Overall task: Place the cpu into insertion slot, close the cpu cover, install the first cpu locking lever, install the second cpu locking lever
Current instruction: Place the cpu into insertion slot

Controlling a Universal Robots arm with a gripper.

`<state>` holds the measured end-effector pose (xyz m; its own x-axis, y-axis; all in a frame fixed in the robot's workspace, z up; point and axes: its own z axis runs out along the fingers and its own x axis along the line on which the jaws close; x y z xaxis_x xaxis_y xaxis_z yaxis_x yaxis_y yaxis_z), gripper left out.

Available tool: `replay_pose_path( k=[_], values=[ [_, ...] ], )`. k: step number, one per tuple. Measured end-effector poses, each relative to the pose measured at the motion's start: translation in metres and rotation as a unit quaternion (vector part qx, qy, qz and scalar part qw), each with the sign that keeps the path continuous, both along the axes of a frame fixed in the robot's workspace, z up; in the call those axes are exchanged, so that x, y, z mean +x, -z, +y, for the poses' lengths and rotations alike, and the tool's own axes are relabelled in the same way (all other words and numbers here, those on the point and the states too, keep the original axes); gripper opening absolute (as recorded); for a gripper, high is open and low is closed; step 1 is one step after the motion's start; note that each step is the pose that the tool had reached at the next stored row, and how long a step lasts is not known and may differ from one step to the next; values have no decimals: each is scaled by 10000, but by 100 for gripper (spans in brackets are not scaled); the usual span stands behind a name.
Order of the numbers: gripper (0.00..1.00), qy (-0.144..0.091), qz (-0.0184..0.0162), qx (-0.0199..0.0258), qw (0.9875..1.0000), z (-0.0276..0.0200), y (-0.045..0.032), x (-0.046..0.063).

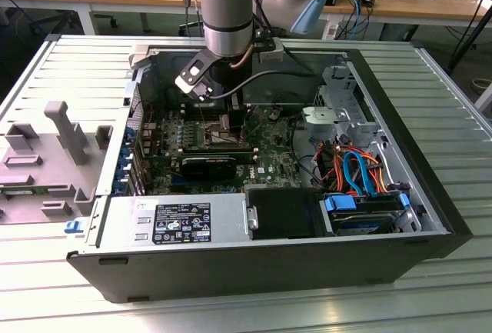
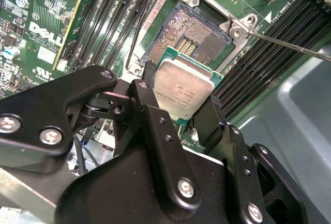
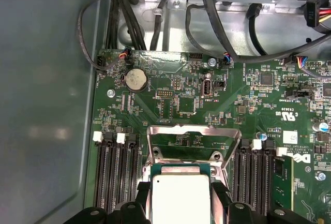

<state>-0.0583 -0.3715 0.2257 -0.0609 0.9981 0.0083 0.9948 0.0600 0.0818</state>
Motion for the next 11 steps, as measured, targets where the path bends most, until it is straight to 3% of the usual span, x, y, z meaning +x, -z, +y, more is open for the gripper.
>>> replay_pose_path(
  k=[11],
  values=[
    [54, 0, 0, 0, 10000, 0, 22, -21]
  ],
)
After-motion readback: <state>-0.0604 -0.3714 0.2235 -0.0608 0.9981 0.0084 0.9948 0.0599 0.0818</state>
